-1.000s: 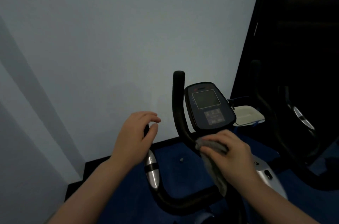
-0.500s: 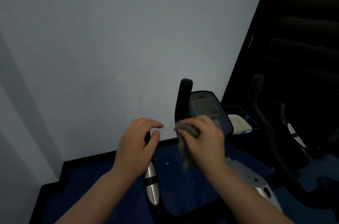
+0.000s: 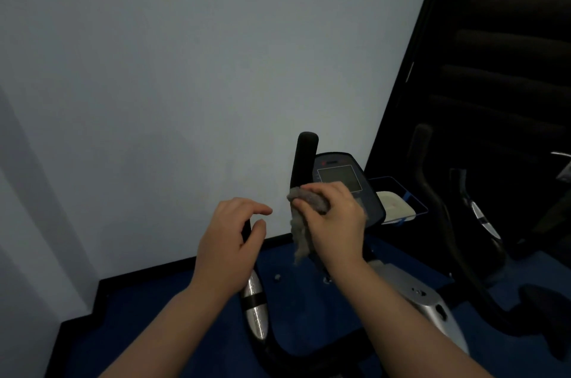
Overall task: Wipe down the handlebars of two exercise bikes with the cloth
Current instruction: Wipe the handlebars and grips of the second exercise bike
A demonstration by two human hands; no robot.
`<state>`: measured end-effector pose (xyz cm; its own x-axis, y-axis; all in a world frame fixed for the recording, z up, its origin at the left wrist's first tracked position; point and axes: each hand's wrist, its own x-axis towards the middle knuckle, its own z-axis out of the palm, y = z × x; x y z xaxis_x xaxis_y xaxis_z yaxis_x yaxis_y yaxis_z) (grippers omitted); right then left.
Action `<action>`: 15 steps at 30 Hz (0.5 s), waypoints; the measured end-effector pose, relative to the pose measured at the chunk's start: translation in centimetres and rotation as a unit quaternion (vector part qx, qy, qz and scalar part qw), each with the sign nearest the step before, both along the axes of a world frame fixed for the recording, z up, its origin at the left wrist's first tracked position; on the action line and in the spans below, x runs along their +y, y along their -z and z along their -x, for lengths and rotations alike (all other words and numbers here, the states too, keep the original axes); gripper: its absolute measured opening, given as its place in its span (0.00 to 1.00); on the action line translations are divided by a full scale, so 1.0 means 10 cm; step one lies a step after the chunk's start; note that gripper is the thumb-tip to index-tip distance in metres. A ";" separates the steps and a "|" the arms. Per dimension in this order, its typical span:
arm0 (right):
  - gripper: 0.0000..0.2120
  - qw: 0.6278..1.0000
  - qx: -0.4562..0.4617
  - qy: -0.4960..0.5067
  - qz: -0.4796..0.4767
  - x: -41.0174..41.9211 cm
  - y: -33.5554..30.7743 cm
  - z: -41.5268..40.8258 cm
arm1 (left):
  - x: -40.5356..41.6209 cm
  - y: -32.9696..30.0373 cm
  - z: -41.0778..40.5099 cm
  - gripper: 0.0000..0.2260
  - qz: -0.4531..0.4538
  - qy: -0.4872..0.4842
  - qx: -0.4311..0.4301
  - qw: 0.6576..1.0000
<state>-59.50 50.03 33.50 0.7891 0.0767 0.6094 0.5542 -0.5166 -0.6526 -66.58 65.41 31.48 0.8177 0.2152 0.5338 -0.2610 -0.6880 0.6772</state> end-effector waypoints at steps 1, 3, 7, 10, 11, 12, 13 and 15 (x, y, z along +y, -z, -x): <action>0.08 1.000 0.017 -0.012 -0.009 -0.06 0.00 0.02 | 0.00 0.00 0.00 0.10 0.001 0.000 0.001 1.000; 0.09 0.999 0.024 -0.033 -0.034 -0.19 -0.11 0.05 | -0.01 0.00 0.00 0.11 0.001 -0.002 0.001 1.000; 0.08 0.985 0.001 -0.048 -0.165 -0.17 -0.49 -0.21 | -0.05 0.02 0.06 0.14 0.011 -0.013 -0.006 1.000; 0.08 0.974 0.042 -0.084 -0.206 0.03 -0.43 -0.31 | -0.08 0.03 0.15 0.16 0.044 -0.020 -0.017 0.999; 0.08 0.973 0.062 -0.087 -0.203 0.03 -0.32 -0.29 | -0.08 0.03 0.16 0.16 0.049 -0.022 -0.019 0.998; 0.08 0.974 0.083 -0.092 -0.187 -0.02 -0.20 -0.26 | -0.09 0.05 0.18 0.17 0.050 -0.022 -0.018 0.998; 0.08 0.976 0.106 -0.103 -0.162 -0.08 -0.11 -0.24 | -0.08 0.06 0.19 0.18 0.048 -0.020 -0.014 0.999; 0.07 0.977 0.131 -0.115 -0.121 -0.18 -0.11 -0.27 | -0.06 0.07 0.20 0.19 0.038 -0.019 -0.010 0.999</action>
